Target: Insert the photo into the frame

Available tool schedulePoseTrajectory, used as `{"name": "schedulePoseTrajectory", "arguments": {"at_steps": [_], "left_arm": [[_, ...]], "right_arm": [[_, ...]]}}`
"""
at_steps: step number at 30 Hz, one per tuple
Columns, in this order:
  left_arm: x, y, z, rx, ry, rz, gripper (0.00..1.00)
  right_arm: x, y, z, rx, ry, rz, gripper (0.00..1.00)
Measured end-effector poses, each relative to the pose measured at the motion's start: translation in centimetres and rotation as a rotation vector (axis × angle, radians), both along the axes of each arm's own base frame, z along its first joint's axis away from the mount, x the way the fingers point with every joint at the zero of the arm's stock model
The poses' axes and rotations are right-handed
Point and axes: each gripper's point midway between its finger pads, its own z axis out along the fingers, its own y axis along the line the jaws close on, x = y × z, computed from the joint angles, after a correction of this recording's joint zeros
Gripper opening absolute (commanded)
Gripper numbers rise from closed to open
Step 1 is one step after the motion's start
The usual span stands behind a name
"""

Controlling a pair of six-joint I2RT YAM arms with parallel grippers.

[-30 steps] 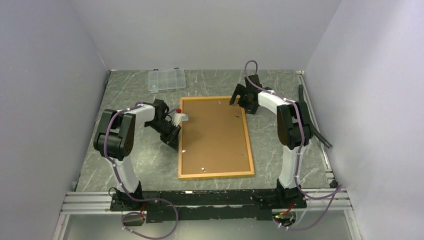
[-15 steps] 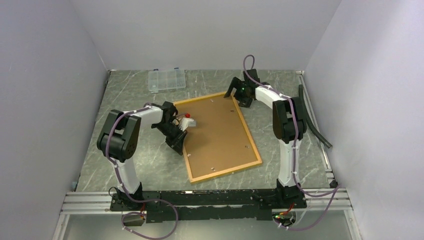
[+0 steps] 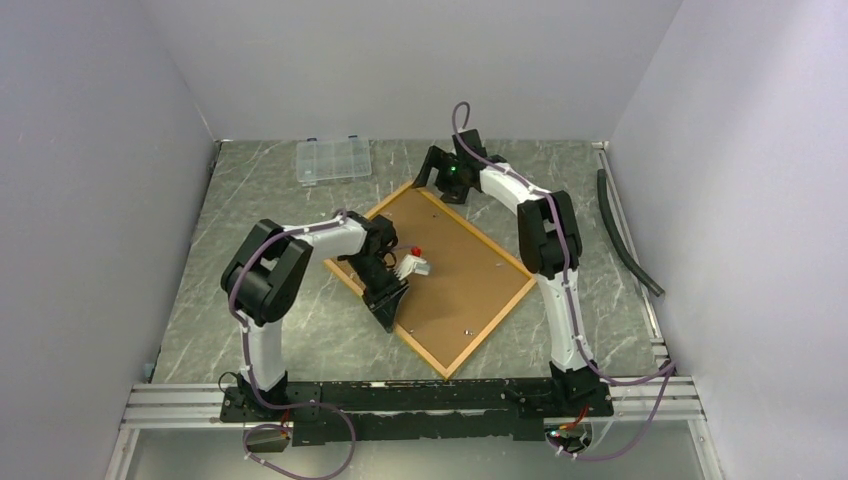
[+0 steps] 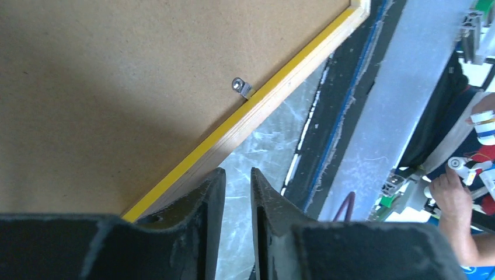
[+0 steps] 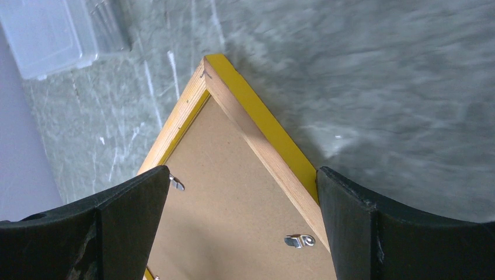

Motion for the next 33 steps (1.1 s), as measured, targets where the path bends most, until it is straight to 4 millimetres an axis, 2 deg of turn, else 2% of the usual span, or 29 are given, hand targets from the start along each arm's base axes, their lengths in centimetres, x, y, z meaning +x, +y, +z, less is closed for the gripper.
{"name": "schedulePoseTrajectory", "arguments": {"at_steps": [4,7,9,11,13,15,16,17,19,21,24,26,30,33], "left_arm": [[0.3,0.1,1.5,-0.017,0.013,0.009,0.49],[2.5,0.3,4.4,-0.074,-0.033,0.044,0.60],[5.5,1.1,7.6,-0.132,-0.099,0.110,0.60],[9.3,2.6,10.5,-0.178,-0.193,0.196,0.59],[13.1,4.7,12.5,-0.202,-0.288,0.290,0.58],[17.3,7.8,13.7,-0.202,-0.371,0.416,0.57],[19.0,9.2,13.7,-0.196,-0.394,0.471,0.57],[20.7,10.6,13.5,-0.186,-0.410,0.525,0.56],[23.2,12.7,12.3,-0.170,-0.412,0.601,0.56],[25.0,13.9,10.0,-0.149,-0.385,0.651,0.56],[25.7,13.9,6.4,-0.117,-0.314,0.674,0.56],[25.7,13.5,4.6,-0.100,-0.271,0.679,0.57],[25.5,13.1,3.5,-0.097,-0.254,0.680,0.55],[25.8,12.9,3.5,-0.103,-0.261,0.685,0.52]], "right_arm": [[-0.4,2.1,0.3,0.011,0.008,0.045,1.00],[-0.8,2.2,0.7,-0.013,0.021,0.056,1.00],[-1.0,1.6,1.7,-0.042,0.014,0.042,1.00],[-1.6,-0.2,2.8,-0.077,0.006,0.005,1.00],[-3.2,-2.8,4.6,-0.115,0.001,-0.049,1.00],[-5.7,-5.6,7.0,-0.139,-0.013,-0.103,1.00],[-6.8,-6.7,8.0,-0.142,-0.025,-0.127,1.00],[-9.1,-8.2,9.3,-0.141,-0.033,-0.156,1.00],[-11.7,-9.5,10.6,-0.129,-0.049,-0.187,1.00],[-15.3,-10.5,10.6,-0.113,-0.039,-0.206,1.00],[-21.5,-11.9,8.2,-0.108,0.045,-0.229,1.00],[-24.6,-12.7,6.3,-0.113,0.110,-0.244,1.00],[-29.7,-14.4,2.7,-0.141,0.236,-0.282,1.00],[-31.6,-15.0,1.5,-0.146,0.272,-0.297,1.00]]}}
